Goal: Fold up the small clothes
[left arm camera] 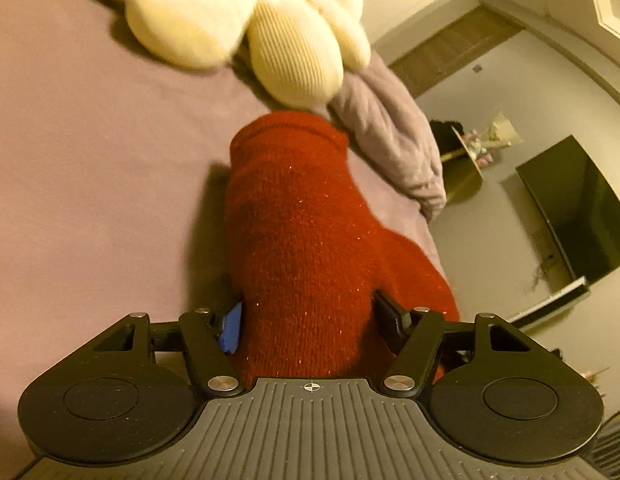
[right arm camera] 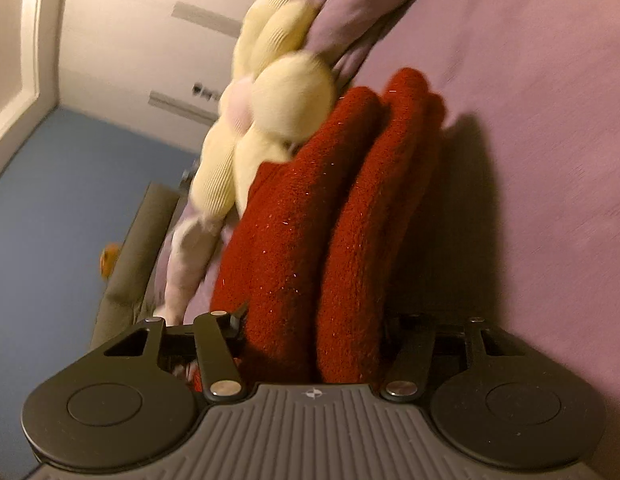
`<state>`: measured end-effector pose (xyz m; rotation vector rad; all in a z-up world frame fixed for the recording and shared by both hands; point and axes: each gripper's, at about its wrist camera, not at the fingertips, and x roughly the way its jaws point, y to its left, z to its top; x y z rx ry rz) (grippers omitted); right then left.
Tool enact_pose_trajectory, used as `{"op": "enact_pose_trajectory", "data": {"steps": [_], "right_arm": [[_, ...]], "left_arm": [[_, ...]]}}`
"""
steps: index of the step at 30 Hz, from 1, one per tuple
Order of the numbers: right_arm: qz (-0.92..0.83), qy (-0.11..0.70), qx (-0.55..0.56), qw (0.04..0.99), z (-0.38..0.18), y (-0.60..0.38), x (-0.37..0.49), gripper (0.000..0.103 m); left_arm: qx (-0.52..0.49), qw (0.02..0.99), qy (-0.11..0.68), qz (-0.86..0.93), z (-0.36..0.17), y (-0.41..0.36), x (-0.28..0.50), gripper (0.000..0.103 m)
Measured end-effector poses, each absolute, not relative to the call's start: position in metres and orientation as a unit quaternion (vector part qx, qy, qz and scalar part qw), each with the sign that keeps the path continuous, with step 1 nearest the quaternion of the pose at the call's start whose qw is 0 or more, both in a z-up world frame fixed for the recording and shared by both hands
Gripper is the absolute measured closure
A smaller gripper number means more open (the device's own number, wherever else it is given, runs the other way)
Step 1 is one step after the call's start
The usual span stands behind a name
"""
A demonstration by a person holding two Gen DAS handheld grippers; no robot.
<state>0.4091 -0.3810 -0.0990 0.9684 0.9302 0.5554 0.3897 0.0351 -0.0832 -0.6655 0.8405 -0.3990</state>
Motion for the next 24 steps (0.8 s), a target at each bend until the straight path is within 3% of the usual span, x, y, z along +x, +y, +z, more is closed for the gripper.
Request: {"op": "enact_pose_trajectory", "data": {"steps": [6, 11, 16, 20, 24], "right_arm": [[0.318, 0.456, 0.414, 0.721, -0.104, -0.302, 0.393, 0.048], [0.261, 0.460, 0.388, 0.755, -0.089, -0.289, 0.376, 0.033], [0.193, 0.404, 0.282, 0.849, -0.037, -0.320, 0.309, 0.034], [0.195, 0.403, 0.328, 0.832, -0.036, -0.336, 0.258, 0.034], [0.189, 0.427, 0.409, 0.784, -0.066, -0.334, 0.233, 0.034]], "left_arm": [[-0.281, 0.873, 0.388, -0.092, -0.071, 0.092, 0.319, 0.033], [-0.246, 0.897, 0.360, -0.075, -0.048, 0.108, 0.284, 0.035], [-0.191, 0.917, 0.342, -0.078, -0.028, 0.090, 0.237, 0.023], [-0.180, 0.910, 0.362, -0.091, -0.044, 0.071, 0.200, 0.015], [-0.176, 0.897, 0.398, -0.076, -0.071, 0.062, 0.193, 0.015]]}}
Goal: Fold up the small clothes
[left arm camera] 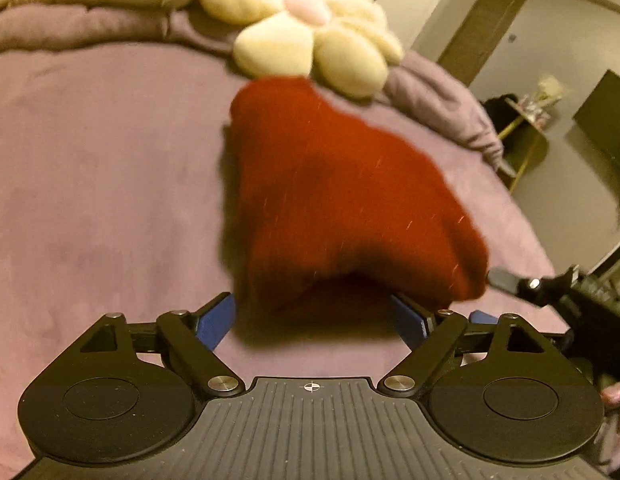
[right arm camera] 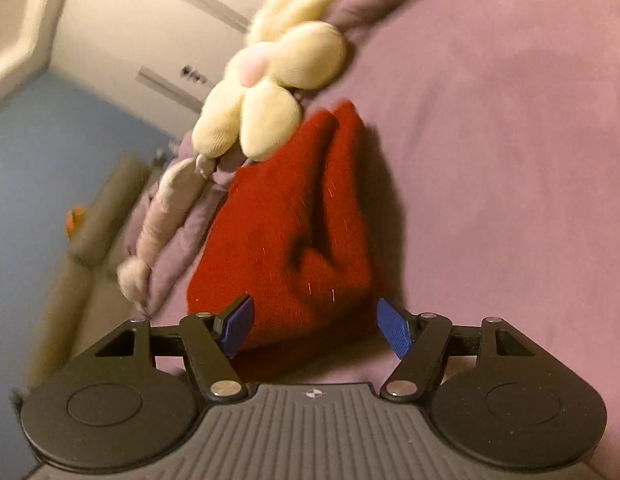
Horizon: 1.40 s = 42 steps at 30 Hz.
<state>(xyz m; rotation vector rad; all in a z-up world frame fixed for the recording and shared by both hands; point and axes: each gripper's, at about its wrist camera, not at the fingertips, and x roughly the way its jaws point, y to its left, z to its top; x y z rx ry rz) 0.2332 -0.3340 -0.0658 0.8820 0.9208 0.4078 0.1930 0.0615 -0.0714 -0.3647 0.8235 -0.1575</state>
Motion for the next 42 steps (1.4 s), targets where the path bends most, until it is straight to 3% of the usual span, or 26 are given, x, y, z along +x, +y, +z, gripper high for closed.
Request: {"op": "enact_pose_trajectory", "data": {"steps": [4, 6, 8, 10, 14, 16, 18, 21, 26, 32, 34, 37, 42], "right_arm": [[0.173, 0.429, 0.490, 0.739, -0.086, -0.316, 0.242, 0.041], [0.154, 0.435, 0.471, 0.752, -0.084, -0.303, 0.250, 0.054], [0.148, 0.442, 0.461, 0.755, -0.084, -0.290, 0.257, 0.079], [0.161, 0.431, 0.479, 0.748, -0.081, -0.288, 0.260, 0.089], [0.203, 0.349, 0.591, 0.698, -0.091, -0.313, 0.251, 0.091], [0.148, 0.391, 0.513, 0.749, -0.091, -0.316, 0.254, 0.091], [0.118, 0.436, 0.410, 0.793, -0.088, -0.303, 0.258, 0.083], [0.105, 0.417, 0.348, 0.833, -0.064, -0.298, 0.250, 0.073], [0.104, 0.337, 0.238, 0.905, -0.003, -0.273, 0.245, 0.071], [0.250, 0.341, 0.095, 0.901, 0.009, -0.167, 0.266, 0.087], [0.260, 0.368, 0.064, 0.890, -0.010, -0.148, 0.275, 0.089], [0.225, 0.426, 0.029, 0.876, -0.056, -0.146, 0.288, 0.103], [0.236, 0.420, 0.032, 0.876, -0.052, -0.155, 0.288, 0.103]], "left_arm": [[-0.163, 0.892, 0.421, -0.040, -0.084, 0.058, 0.211, 0.016], [-0.159, 0.891, 0.426, -0.016, -0.085, 0.058, 0.217, 0.017], [-0.178, 0.892, 0.416, -0.008, -0.082, 0.063, 0.217, 0.017], [-0.190, 0.895, 0.403, 0.005, -0.079, 0.069, 0.215, 0.017], [-0.185, 0.895, 0.405, 0.024, -0.083, 0.079, 0.209, 0.014], [-0.206, 0.885, 0.417, 0.013, -0.087, 0.084, 0.207, 0.014], [-0.206, 0.881, 0.426, 0.002, -0.085, 0.085, 0.202, 0.015], [-0.193, 0.887, 0.420, -0.006, -0.071, 0.093, 0.186, 0.014], [-0.187, 0.910, 0.371, 0.012, -0.035, 0.105, 0.193, 0.012], [-0.143, 0.918, 0.368, 0.026, -0.032, 0.078, 0.241, 0.012], [-0.141, 0.916, 0.374, 0.027, -0.035, 0.075, 0.247, 0.012], [-0.142, 0.913, 0.382, 0.023, -0.042, 0.077, 0.247, 0.012], [-0.127, 0.908, 0.399, 0.026, -0.052, 0.077, 0.245, 0.012]]}}
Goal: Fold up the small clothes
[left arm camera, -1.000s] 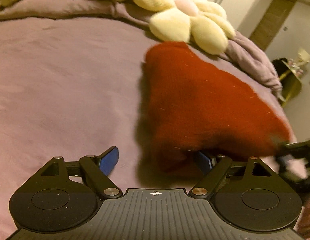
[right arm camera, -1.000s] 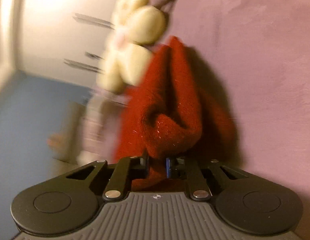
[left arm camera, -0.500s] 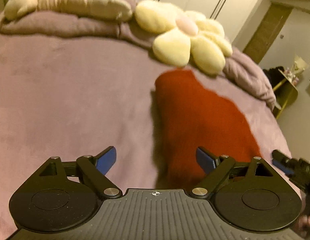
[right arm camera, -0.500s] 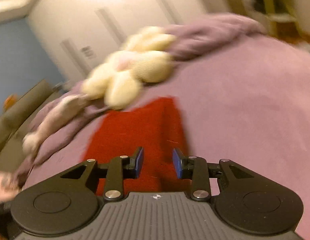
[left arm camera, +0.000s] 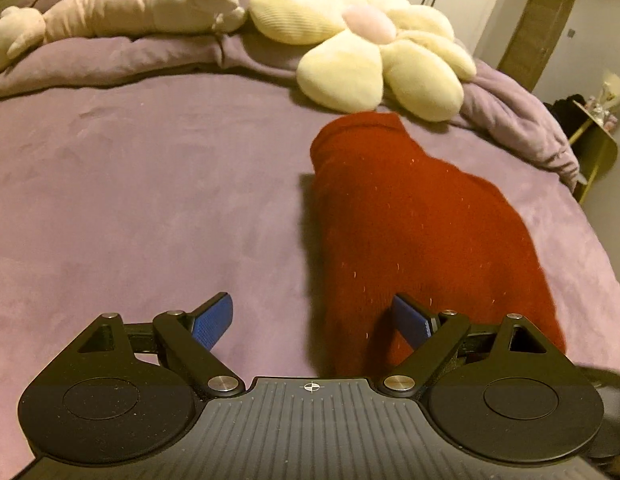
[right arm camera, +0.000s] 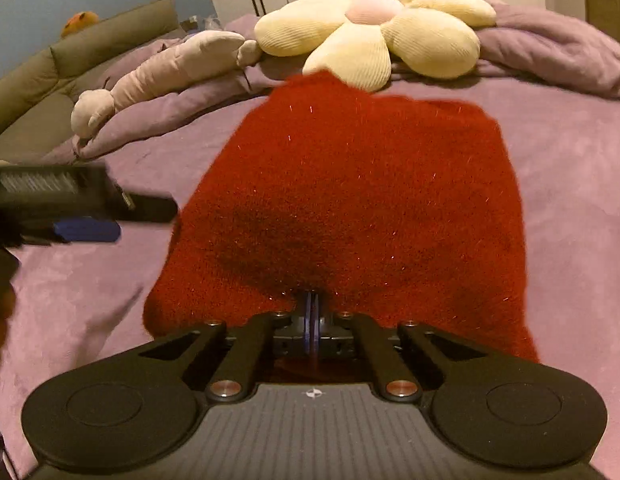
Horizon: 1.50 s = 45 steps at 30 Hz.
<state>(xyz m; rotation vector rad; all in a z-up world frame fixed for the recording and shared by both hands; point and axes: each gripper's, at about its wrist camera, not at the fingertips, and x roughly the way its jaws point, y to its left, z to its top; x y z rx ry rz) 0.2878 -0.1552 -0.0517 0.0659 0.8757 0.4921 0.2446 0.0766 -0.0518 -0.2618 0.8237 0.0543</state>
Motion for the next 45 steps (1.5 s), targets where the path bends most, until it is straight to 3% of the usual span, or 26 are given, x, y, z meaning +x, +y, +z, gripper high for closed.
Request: {"op": "enact_pose_trajectory", "data": {"steps": [7, 9, 15, 30, 33, 35, 45], "right_arm": [[0.158, 0.314, -0.031, 0.936, -0.005, -0.168, 0.270, 0.099], [0.143, 0.324, -0.048, 0.934, -0.016, -0.166, 0.282, 0.099], [0.113, 0.355, -0.124, 0.920, -0.082, -0.167, 0.300, 0.103], [0.137, 0.390, -0.121, 0.903, -0.064, -0.174, 0.312, 0.103], [0.138, 0.376, -0.103, 0.910, -0.047, -0.177, 0.296, 0.096], [0.138, 0.361, -0.089, 0.918, -0.036, -0.179, 0.285, 0.077], [0.131, 0.336, -0.065, 0.931, -0.017, -0.161, 0.317, 0.077]], "left_arm": [[-0.098, 0.916, 0.389, 0.029, -0.048, 0.064, 0.253, 0.011], [-0.080, 0.917, 0.389, 0.031, -0.053, 0.058, 0.258, 0.005], [-0.064, 0.914, 0.400, 0.003, -0.066, 0.048, 0.265, 0.003], [-0.038, 0.911, 0.411, 0.025, -0.059, 0.044, 0.261, 0.001], [-0.033, 0.914, 0.404, 0.026, -0.050, 0.046, 0.248, 0.002], [-0.050, 0.918, 0.393, 0.017, -0.042, 0.049, 0.242, 0.002], [-0.036, 0.914, 0.398, 0.066, -0.045, 0.050, 0.288, 0.001]]}}
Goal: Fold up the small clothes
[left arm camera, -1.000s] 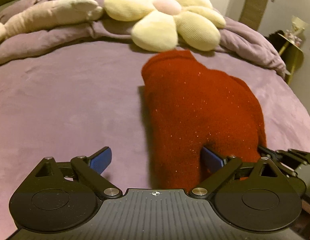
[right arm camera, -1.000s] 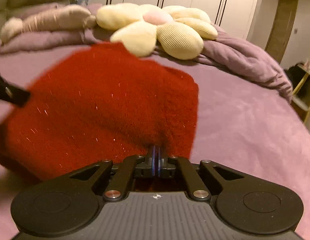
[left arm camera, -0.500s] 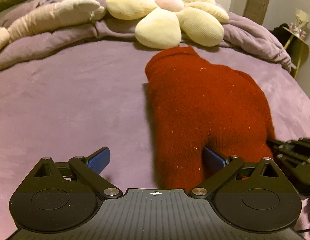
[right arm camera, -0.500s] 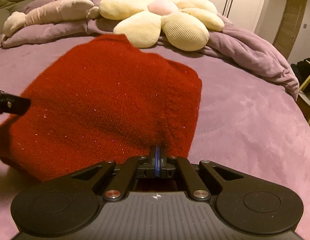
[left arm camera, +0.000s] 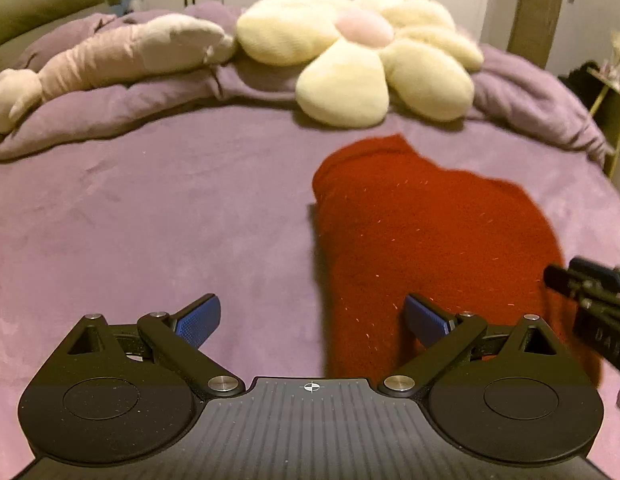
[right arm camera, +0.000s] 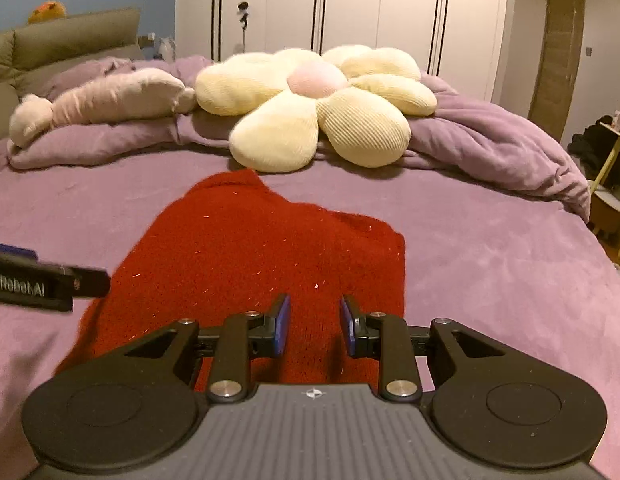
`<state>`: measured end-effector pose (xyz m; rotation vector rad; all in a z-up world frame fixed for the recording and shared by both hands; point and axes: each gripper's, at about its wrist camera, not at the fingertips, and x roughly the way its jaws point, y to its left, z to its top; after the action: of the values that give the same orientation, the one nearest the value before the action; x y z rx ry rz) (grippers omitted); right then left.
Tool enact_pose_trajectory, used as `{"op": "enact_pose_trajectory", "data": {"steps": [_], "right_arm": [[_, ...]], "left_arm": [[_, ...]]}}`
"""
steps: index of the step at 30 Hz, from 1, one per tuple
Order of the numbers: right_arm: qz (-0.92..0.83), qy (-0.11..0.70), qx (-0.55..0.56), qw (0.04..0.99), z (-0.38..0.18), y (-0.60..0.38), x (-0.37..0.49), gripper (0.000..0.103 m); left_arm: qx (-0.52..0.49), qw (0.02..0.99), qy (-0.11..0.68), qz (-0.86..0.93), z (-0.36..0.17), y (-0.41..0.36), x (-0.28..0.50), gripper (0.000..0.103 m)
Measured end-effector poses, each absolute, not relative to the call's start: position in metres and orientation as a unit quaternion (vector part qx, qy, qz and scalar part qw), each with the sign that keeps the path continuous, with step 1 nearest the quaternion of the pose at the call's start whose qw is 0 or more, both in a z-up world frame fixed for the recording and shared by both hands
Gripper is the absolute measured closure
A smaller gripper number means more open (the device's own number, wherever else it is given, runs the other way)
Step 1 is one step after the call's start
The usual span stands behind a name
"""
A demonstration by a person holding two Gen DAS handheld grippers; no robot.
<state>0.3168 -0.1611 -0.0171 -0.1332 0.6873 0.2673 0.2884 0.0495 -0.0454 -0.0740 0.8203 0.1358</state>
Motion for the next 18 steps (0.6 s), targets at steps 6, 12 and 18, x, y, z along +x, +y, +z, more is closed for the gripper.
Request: {"op": "enact_pose_trajectory", "data": {"steps": [6, 12, 18], "right_arm": [[0.120, 0.351, -0.133, 0.919, -0.049, -0.149, 0.345, 0.077], [0.117, 0.363, -0.146, 0.913, -0.074, -0.156, 0.358, 0.078], [0.104, 0.355, -0.184, 0.911, -0.061, -0.147, 0.346, 0.068]], "left_arm": [[-0.019, 0.909, 0.411, 0.062, -0.061, 0.048, 0.312, 0.001], [-0.022, 0.910, 0.410, 0.061, -0.070, 0.043, 0.321, 0.000], [-0.042, 0.904, 0.419, 0.076, -0.058, 0.051, 0.309, 0.000]]}}
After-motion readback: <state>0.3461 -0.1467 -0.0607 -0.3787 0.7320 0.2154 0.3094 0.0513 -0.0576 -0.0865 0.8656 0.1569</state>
